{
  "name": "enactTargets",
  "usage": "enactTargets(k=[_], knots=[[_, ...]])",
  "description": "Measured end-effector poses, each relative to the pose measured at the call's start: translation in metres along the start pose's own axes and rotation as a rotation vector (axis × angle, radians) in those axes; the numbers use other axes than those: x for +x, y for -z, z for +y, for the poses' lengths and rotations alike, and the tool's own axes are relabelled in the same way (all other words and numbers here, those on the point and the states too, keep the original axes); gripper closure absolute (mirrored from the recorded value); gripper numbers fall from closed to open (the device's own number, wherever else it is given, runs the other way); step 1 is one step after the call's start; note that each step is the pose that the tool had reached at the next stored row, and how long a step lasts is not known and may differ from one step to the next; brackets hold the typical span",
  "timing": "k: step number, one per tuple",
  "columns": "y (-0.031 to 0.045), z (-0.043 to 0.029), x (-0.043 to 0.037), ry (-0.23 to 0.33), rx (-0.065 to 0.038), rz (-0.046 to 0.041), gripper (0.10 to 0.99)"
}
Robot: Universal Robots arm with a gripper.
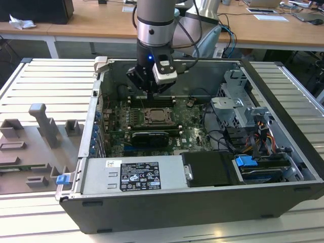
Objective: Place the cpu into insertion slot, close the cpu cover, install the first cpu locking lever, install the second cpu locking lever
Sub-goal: 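Install the first cpu locking lever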
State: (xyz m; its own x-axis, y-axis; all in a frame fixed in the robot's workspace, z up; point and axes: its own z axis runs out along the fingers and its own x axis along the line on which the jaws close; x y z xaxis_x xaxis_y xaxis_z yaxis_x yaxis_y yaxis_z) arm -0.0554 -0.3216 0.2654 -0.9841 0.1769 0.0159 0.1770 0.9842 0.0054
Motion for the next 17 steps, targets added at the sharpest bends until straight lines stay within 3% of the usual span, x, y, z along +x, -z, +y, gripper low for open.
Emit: enactTargets(k=[1,6,10,13,17], knots=[[-0.0024,0.0,0.0,0.074,0.001,0.0004,0.98],[-0.0054,0.0,-0.0001,0.19,0.003,0.001,0.98],[-0.009,-0.0003,0.0013,0.234,0.004,-0.0003,0.98],[-0.0098,-0.0031,0.0169,0.235,-0.003,-0.0038,0.98],[-0.0099,-0.0047,0.027,0.235,-0.005,-0.0049,0.98]])
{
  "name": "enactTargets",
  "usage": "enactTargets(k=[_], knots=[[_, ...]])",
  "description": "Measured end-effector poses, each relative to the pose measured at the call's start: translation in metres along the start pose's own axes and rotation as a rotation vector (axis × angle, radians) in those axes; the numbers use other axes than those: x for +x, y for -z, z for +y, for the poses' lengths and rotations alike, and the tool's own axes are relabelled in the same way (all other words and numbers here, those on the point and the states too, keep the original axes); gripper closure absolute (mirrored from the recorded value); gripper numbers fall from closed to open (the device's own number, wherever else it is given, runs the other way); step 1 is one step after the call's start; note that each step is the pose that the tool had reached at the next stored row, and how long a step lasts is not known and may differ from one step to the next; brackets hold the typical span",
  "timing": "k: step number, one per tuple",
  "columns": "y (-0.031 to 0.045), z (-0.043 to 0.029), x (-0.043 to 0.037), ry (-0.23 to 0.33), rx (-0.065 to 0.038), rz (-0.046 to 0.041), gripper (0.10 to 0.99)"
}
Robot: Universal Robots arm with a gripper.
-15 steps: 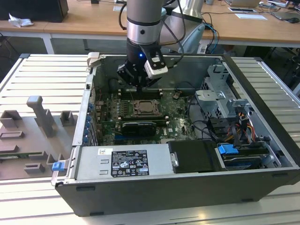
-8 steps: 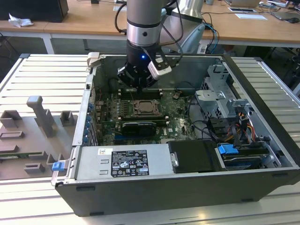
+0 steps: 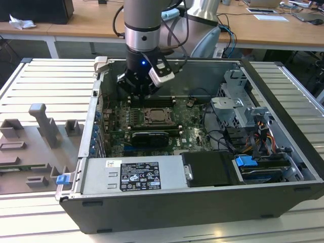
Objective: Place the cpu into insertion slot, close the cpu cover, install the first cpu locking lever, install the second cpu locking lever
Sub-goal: 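Install the first cpu locking lever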
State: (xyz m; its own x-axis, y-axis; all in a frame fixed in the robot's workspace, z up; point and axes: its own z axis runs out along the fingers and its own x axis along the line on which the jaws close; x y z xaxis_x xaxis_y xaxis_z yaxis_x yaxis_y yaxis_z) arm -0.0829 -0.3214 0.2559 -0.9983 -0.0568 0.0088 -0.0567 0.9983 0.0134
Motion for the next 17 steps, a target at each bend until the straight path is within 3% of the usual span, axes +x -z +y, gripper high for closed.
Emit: enactTargets(k=[7,10,17], knots=[[0.0042,0.0006,0.0092,0.0,0.0,-0.003,0.98],[0.0041,0.002,0.0202,0.0,0.0,-0.0046,0.98],[0.0033,0.0254,0.022,0.0,-0.001,-0.0049,0.98]])
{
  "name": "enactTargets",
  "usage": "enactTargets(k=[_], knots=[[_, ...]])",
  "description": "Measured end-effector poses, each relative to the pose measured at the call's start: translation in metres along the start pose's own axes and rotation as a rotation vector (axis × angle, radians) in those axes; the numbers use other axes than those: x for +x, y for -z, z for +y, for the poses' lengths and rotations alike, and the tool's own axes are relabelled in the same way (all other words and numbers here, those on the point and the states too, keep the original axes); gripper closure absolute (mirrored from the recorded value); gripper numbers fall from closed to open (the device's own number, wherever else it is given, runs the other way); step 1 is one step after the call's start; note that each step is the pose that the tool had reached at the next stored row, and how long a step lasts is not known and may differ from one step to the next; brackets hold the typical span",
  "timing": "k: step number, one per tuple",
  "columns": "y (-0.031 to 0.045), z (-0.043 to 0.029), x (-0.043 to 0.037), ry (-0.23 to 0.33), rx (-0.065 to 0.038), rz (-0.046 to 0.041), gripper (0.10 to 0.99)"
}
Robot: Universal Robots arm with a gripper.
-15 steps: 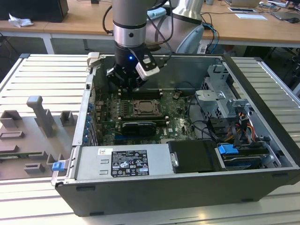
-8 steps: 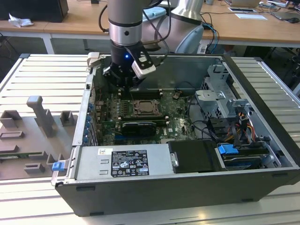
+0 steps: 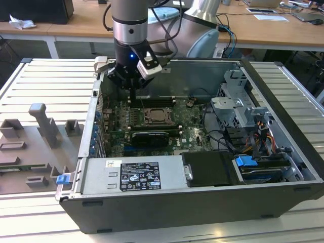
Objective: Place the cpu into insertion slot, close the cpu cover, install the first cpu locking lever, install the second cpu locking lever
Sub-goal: 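Install the first cpu locking lever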
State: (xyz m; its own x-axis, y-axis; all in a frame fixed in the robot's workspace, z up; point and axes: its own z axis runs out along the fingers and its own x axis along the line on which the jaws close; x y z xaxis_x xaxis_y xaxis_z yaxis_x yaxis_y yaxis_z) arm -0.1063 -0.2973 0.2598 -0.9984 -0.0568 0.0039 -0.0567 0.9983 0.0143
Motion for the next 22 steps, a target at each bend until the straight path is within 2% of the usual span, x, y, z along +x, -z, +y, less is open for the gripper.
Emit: enactTargets(k=[5,7,12,15,22], knots=[[-0.0004,0.0108,-0.0006,0.0,0.0,-0.0013,0.98],[-0.0005,0.0125,-0.002,0.0,0.0,-0.0014,0.98],[-0.0013,0.0125,-0.0138,0.0,0.0,-0.0014,0.98],[-0.0034,0.0117,-0.0281,0.0,0.0,-0.0014,0.98],[-0.0044,0.0114,-0.0316,-0.001,0.0,-0.0013,0.98]])
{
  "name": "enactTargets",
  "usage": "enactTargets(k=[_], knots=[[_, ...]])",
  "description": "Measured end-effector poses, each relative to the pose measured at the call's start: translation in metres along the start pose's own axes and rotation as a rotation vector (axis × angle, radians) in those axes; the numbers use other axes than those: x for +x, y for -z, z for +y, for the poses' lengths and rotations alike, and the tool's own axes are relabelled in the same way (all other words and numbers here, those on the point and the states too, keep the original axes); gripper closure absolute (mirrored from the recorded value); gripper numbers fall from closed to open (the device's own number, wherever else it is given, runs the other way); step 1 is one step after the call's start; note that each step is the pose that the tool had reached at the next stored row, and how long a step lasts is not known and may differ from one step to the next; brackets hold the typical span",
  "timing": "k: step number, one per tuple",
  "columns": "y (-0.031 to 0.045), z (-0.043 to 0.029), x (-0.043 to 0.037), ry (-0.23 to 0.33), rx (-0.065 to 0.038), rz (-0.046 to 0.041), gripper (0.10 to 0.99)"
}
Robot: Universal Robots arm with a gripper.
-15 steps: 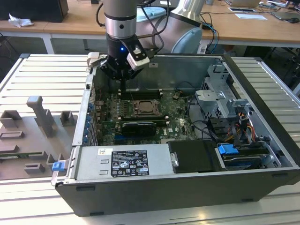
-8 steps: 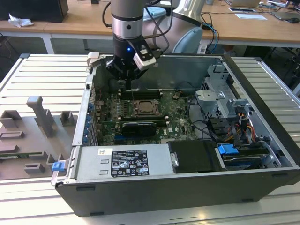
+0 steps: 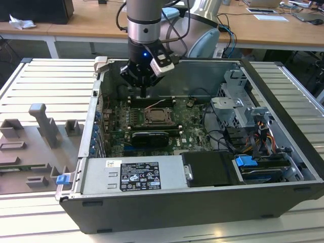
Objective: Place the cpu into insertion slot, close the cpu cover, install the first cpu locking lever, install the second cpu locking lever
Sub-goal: 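Install the first cpu locking lever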
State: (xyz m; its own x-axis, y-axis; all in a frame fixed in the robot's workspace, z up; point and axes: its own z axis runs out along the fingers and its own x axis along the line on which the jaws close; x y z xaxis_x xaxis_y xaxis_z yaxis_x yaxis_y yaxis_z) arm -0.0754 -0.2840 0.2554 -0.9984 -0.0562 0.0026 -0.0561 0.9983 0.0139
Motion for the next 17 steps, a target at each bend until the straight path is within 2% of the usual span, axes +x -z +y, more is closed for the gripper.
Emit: enactTargets(k=[4,7,8,10,11,12,13,17], knots=[[-0.0002,-0.0001,-0.003,0.0,0.0,-0.0002,0.98],[-0.0011,-0.0006,-0.009,0.0,-0.001,0.0001,0.98],[-0.0013,-0.0009,-0.0108,-0.001,-0.004,0.0,0.98],[-0.0017,-0.0021,-0.0124,-0.001,-0.035,-0.0017,0.98],[-0.0019,-0.0034,-0.0124,-0.001,-0.054,-0.0028,0.98],[-0.0022,-0.0043,-0.0123,-0.001,-0.062,-0.0033,0.98],[-0.0026,-0.0057,-0.0123,-0.001,-0.068,-0.0035,0.98],[-0.0028,-0.0068,-0.0122,-0.001,-0.069,-0.0037,0.98]])
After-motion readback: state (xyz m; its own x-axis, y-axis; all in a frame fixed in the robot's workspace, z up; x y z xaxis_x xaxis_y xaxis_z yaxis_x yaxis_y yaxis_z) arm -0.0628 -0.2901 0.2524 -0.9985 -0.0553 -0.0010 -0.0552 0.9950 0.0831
